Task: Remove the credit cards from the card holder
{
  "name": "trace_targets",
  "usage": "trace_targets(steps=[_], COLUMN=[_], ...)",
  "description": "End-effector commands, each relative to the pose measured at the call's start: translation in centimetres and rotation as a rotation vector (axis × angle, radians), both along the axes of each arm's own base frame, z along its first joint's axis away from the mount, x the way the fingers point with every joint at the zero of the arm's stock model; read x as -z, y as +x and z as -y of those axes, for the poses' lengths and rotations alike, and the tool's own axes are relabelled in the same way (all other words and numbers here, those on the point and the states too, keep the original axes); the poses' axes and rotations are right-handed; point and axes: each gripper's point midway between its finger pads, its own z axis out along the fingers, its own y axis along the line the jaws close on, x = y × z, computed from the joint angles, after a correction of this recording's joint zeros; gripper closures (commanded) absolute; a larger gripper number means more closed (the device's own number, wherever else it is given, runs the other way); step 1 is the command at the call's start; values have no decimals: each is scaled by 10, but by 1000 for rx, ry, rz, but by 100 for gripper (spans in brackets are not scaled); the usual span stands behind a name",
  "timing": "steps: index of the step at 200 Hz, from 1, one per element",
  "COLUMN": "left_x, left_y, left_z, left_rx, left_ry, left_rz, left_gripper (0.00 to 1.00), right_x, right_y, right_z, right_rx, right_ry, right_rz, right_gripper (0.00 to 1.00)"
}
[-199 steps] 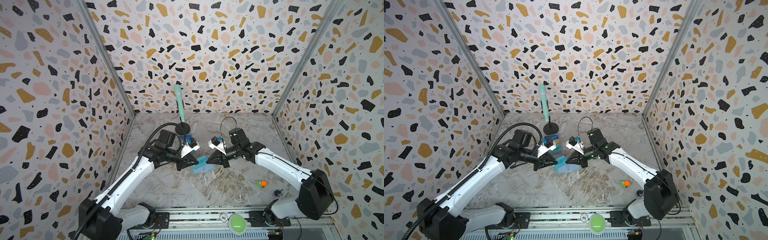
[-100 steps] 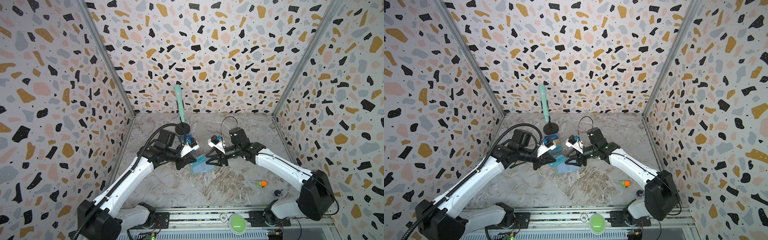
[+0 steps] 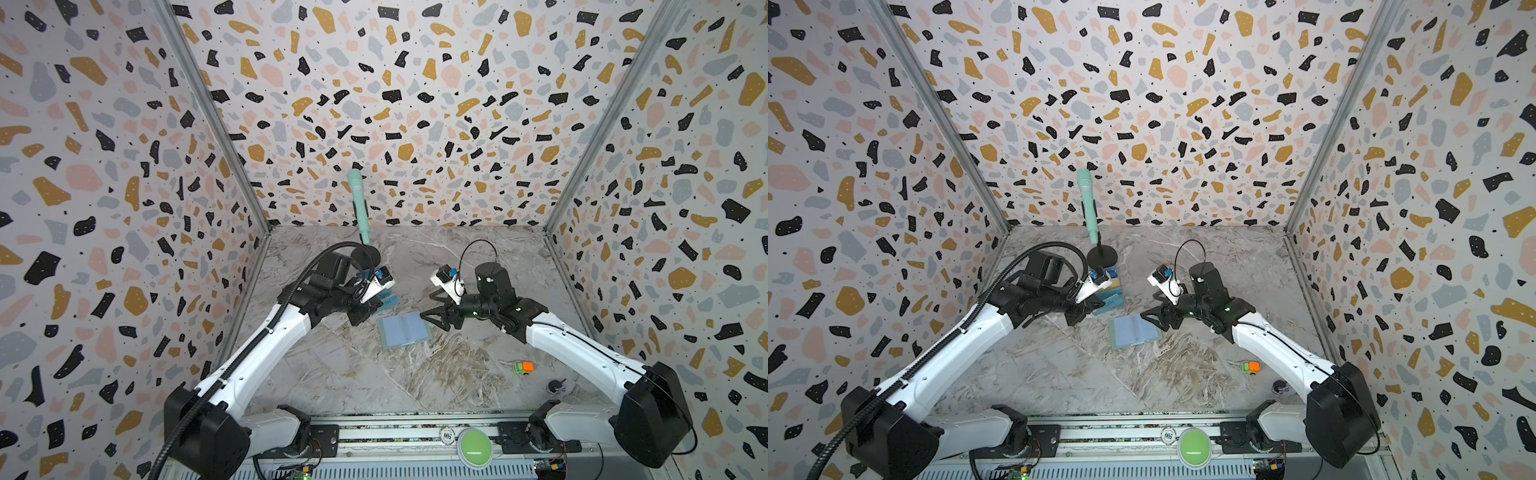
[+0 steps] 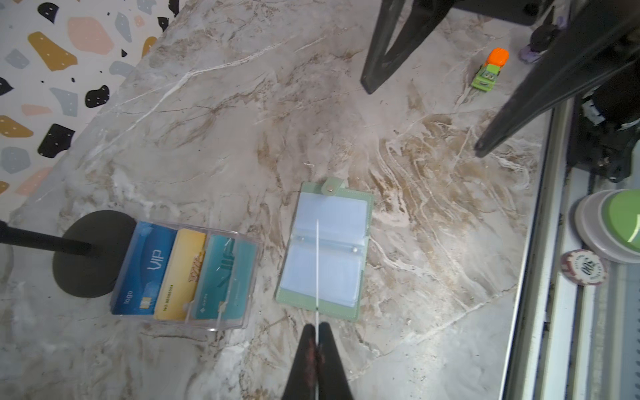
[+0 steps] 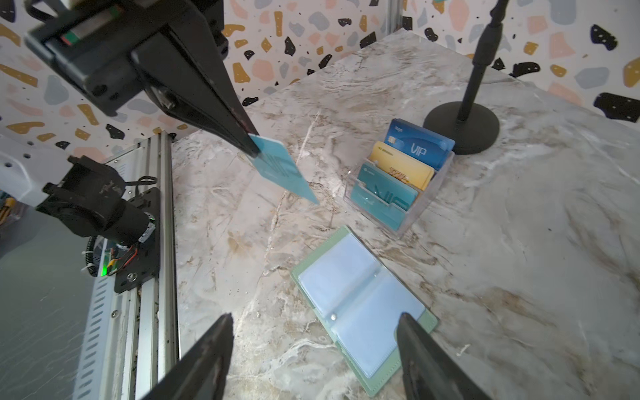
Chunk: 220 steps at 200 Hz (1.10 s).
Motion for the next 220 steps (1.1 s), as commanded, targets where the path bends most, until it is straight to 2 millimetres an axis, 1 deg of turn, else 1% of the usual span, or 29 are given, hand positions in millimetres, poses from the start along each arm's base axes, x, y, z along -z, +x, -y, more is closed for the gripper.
trace_targets(steps=[1,18,41,64,81,101,119,156,188,199,220], left_x=[-7,-4,7,23,36,50,57,69,83,88,95], left_y=[19,26,34,47,51,61,70,97,109,117,122], left_z=[-5,-4,-8,-12,-14,-14,-14,-16,-19,-18,-17], left_rx=[50,100,151,157,195,202,205,151,125,89,77], left_ry=[10,-11,48,91,124,151,167,206,231,224,216], left_rz=[69,54,28,-20,-62,-102,-121,-94,-89,-77,-54], left_gripper=[100,100,100,100,100,100,100,100,100,100,100], right_x=[-11,-8,-4,-1,2,6,12,26,35,37,41], right_y=[12,15,19,22,22,20,18,18,16,17,16], right_z=[10,14,17,16,16,17,18,21,23,23,23], right_rx=[104,139,167,175,173,176,173,184,186,188,187], right_ry=[8,8,4,-1,-5,-6,-19,-47,-64,-66,-71], right_rz=[48,52,49,34,19,11,2,-16,-30,-33,-39], right_gripper=[24,23,22,22,22,22,22,21,21,21,21])
